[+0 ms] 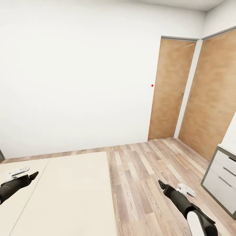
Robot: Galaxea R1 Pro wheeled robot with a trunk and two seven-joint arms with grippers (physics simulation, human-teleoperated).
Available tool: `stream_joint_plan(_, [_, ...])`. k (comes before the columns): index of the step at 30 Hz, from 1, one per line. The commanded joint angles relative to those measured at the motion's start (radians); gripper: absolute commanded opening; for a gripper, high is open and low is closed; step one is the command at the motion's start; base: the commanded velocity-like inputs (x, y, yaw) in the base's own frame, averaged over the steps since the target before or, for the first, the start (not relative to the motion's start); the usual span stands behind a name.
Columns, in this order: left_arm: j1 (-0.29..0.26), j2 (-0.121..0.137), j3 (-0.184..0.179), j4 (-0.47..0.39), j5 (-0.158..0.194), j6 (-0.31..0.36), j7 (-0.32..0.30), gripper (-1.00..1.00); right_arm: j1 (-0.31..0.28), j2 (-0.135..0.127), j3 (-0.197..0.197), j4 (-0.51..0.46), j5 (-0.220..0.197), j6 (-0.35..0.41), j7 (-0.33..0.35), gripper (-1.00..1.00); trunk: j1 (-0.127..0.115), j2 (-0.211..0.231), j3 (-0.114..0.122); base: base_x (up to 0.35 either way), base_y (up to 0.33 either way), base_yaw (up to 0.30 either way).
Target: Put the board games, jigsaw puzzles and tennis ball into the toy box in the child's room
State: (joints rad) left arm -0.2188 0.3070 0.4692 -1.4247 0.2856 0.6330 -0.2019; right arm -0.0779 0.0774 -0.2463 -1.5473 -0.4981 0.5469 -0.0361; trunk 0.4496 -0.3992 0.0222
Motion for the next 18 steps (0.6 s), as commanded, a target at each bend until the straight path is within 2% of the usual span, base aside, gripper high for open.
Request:
stream_joint_plan(1, [-0.001, 0.0, 0.002, 0.0, 0.003, 0.006, -0.004, 1.0, 0.0, 0.001, -0.002, -0.001, -0.01, 0.005, -0.004, 1.0, 0.0, -0.001, 0.0, -0.002, 0.0, 0.0])
stream_joint_plan(18, [-0.001, 0.0, 0.002, 0.0, 0.003, 0.007, -0.004, 1.0, -0.001, 0.001, -0.001, -0.001, -0.01, 0.005, -0.004, 1.0, 0.0, -0.001, 0.0, 0.0, 0.0, 0.0])
